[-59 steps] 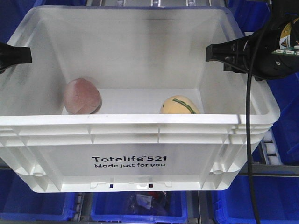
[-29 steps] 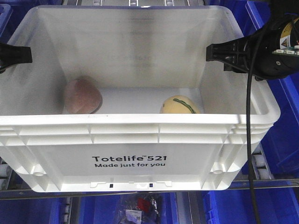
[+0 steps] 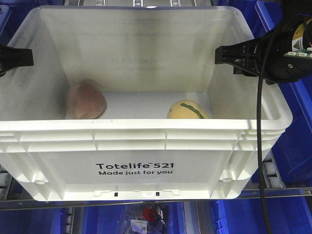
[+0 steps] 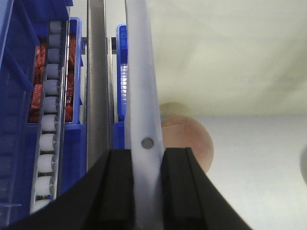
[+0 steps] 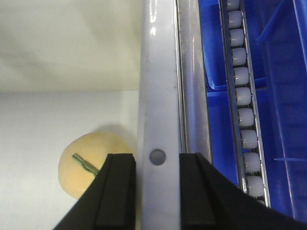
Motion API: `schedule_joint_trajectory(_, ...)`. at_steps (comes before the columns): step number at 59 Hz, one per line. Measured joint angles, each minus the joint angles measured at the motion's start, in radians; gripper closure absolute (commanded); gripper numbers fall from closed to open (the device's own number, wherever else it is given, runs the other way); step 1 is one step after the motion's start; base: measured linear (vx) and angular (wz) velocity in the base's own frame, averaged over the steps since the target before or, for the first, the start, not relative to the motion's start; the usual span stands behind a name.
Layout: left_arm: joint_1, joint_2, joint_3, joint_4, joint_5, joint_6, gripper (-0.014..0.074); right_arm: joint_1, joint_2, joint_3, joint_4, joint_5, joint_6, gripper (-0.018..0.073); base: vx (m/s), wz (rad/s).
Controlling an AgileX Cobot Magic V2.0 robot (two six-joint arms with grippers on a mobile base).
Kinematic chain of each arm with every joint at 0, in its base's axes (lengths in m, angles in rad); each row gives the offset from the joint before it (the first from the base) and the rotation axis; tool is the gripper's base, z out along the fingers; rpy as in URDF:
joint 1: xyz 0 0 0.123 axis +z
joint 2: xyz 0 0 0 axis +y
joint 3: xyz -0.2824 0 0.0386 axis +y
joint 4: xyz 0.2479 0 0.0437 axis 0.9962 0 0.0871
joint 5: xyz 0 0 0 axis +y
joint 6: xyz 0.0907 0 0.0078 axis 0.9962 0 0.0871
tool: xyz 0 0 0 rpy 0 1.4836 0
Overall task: Place moving items into box and shelve
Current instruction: 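Lower the tote with both grippers onto the roller shelf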
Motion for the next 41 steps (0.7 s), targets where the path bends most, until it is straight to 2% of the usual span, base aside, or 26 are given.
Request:
schedule_joint_trajectory(28,0.000,0.003,0.000,0.009,-0.023,-0.003,0.0619,0.000,0.003,0.000,-0.027,-0.039,0.000,0.0474,0.00,0.00)
schedule_joint_trajectory(35,0.001,0.036,0.001,0.061,-0.079,-0.007,0.0617,0.000,0.040,0.000,-0.087,-0.080,0.021,0.0470,0.00,0.00)
schedule_joint_trajectory(41,0.007,0.093,0.031,0.153,-0.159,-0.031,0.0610,-0.001,0.106,0.000,-0.190,-0.143,0.093,0.0463,0.00,0.00)
